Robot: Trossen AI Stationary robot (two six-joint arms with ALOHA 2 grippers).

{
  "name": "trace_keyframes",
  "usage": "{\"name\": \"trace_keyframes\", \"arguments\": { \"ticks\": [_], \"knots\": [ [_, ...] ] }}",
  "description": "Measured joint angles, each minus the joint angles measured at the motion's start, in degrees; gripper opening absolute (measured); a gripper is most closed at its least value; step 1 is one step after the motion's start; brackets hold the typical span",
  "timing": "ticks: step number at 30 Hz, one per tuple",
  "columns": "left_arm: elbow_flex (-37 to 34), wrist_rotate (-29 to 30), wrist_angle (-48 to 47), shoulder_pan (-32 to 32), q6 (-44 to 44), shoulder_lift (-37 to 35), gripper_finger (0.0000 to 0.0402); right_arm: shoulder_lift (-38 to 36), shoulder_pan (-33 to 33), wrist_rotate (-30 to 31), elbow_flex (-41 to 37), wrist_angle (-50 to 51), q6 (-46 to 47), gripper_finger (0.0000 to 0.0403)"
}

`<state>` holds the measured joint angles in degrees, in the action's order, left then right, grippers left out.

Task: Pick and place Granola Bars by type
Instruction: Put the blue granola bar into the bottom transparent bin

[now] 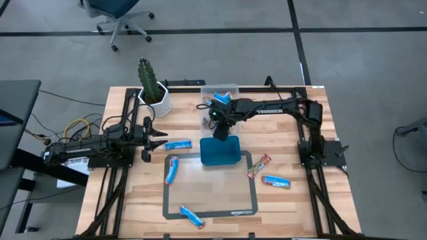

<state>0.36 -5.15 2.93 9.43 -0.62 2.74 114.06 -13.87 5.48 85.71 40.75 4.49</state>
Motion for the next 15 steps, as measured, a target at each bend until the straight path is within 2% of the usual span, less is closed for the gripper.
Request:
{"name": "trace_keyframes", "arguments": {
  "ticks": [11,15],
  "knots": [
    [0.01,0.0,-0.01,0.01,0.0,0.0,0.0126,-5.13,0.74,-0.34,0.02,0.03,-0.79,0.0168],
    [0.0,0.0,0.01,0.02,0.0,0.0,0.0126,-8.93,1.21,-3.06,0.04,-0.53,-3.7,0.0171]
  ]
}}
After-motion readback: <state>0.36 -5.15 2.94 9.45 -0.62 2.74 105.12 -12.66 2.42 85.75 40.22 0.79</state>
